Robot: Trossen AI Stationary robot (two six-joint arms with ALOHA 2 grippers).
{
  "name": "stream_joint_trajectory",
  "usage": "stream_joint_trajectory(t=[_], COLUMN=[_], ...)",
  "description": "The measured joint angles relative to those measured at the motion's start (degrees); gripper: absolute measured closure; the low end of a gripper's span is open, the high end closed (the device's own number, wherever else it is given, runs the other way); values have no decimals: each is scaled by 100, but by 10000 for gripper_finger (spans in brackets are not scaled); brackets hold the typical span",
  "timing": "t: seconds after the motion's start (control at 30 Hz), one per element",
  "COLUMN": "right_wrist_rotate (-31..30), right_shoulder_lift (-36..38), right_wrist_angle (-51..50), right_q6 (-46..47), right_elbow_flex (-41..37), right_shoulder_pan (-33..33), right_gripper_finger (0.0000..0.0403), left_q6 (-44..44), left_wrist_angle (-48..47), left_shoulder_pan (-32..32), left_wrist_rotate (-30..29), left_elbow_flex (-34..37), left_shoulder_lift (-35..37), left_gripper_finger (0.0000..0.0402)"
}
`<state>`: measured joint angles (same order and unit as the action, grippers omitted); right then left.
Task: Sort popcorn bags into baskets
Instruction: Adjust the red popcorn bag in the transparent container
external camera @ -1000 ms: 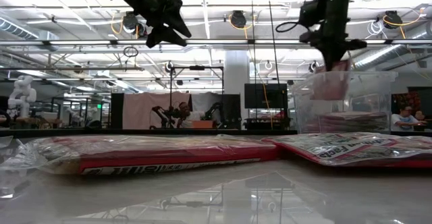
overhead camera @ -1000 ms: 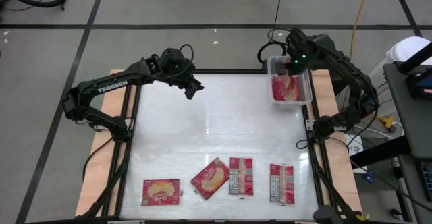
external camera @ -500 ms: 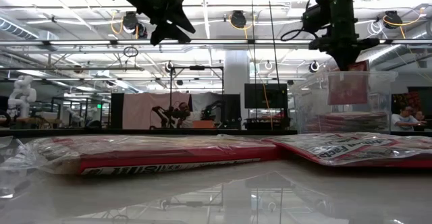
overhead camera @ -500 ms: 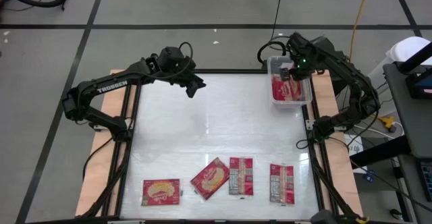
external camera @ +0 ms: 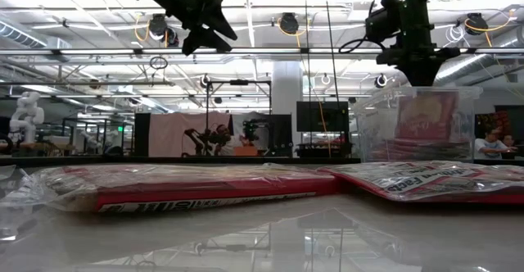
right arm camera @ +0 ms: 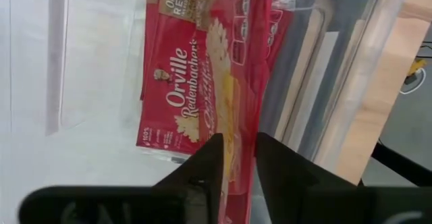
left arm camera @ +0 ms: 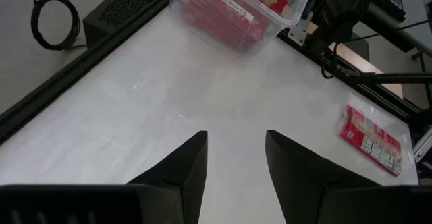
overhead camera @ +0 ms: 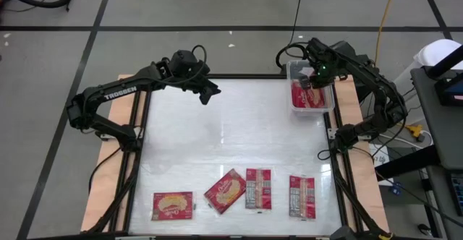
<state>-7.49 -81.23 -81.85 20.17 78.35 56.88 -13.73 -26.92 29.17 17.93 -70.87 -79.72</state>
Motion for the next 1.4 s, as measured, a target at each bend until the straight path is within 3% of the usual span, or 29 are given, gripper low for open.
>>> stream_joint_trajectory(t=[0.27, 0.87, 1.2, 1.4], right_wrist_rotate=[0, 151, 781, 1059], right_shoulder_lift=[0, 281, 127, 127], right_wrist_angle=[11, 102, 1308, 2244], right_q6=[-11, -484, -1393, -2616], right_elbow_flex=[0, 578, -413, -1105], right_shoulder_pan=[0, 0, -24, -121], right_gripper_finger=[279, 277, 280, 334], left_q6=[11, 101, -40, -162], left_wrist_angle=[0, 0, 9, -2], left_shoulder_pan=[0, 0, 0, 0], left_wrist_rotate=[0, 4, 4, 7], left_elbow_flex=[0, 0, 0, 0], left_shoulder_lift=[0, 0, 0, 0], left_gripper_finger=[250, 250, 250, 250])
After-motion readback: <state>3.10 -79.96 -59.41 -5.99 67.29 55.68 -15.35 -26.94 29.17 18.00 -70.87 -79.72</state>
